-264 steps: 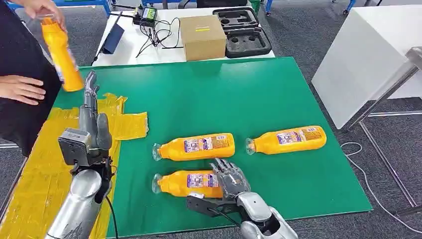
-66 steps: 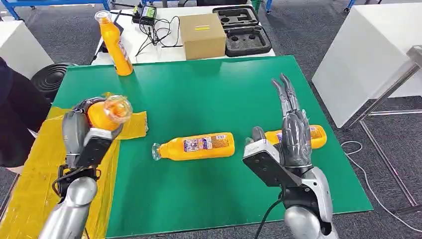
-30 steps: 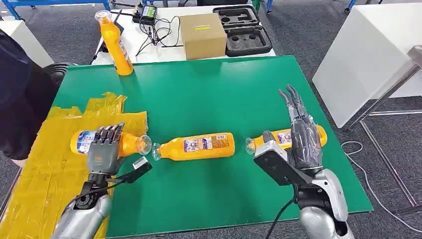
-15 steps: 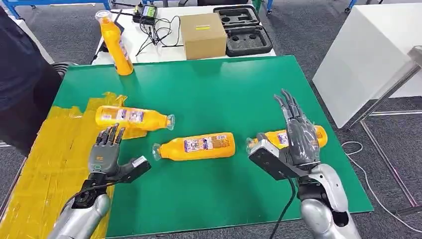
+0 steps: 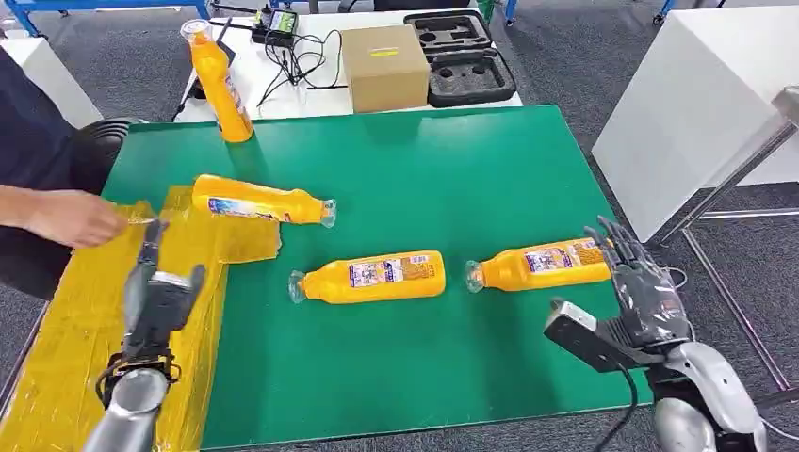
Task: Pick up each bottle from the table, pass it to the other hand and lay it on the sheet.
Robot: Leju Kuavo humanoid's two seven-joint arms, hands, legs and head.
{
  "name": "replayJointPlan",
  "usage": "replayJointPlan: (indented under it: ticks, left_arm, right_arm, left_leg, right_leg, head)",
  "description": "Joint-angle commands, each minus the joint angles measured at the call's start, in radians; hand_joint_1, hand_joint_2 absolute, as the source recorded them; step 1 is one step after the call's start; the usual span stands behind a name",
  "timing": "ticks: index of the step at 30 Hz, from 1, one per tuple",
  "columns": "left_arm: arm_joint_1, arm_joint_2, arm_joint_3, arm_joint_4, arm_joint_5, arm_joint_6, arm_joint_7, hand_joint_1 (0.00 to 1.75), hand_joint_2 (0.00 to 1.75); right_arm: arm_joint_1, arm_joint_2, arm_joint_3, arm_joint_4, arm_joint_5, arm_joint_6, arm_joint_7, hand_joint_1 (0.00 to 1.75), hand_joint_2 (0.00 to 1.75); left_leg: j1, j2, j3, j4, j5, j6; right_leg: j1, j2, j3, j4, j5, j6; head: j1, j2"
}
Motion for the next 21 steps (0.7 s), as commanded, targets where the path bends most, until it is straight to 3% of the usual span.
replayJointPlan:
  ticks: [1,7,11,19,21]
  left_arm:
    - [0.058,-0.051,0.115,-0.177,0.156,-0.061,-0.028,0.0,0.0]
    - [0.12,-0.041,0.1,-0.242,0.158,0.02,-0.095,0.0,0.0]
    - [0.108,-0.029,0.086,-0.208,0.162,0.031,-0.096,0.0,0.0]
    - [0.106,-0.027,0.088,-0.203,0.164,0.033,-0.096,0.0,0.0]
    - [0.107,-0.03,0.091,-0.206,0.18,0.037,-0.105,0.0,0.0]
  right_arm:
    - [0.122,-0.122,-0.188,0.012,0.048,0.091,-0.036,0.0,1.75]
    - [0.123,-0.191,-0.209,0.044,0.102,0.167,-0.063,0.0,1.75]
    - [0.104,-0.221,-0.164,0.081,0.137,0.11,-0.059,0.0,1.75]
    - [0.091,-0.222,-0.149,0.092,0.14,0.106,-0.055,0.0,1.75]
    - [0.059,-0.203,-0.111,0.115,0.16,0.054,-0.049,0.0,1.75]
  left_leg:
    - [0.0,-0.002,0.003,0.0,-0.002,-0.001]
    - [-0.001,0.001,0.002,0.0,-0.003,-0.001]
    - [-0.001,0.001,0.005,-0.001,-0.003,-0.001]
    - [0.0,0.001,0.004,-0.001,-0.002,-0.001]
    - [0.0,0.001,0.006,-0.001,-0.003,-0.001]
  right_leg:
    - [0.0,-0.003,0.004,0.0,-0.002,-0.001]
    - [0.0,0.0,0.002,0.0,-0.001,-0.001]
    - [0.0,-0.001,0.005,-0.001,-0.002,-0.001]
    - [0.0,0.0,0.004,-0.001,-0.001,-0.001]
    - [0.0,-0.001,0.006,-0.002,-0.002,-0.001]
  head:
    - [0.0,0.0]
    - [0.0,0.0]
    - [0.0,0.0]
    - [0.0,0.0]
    - [0.0,0.0]
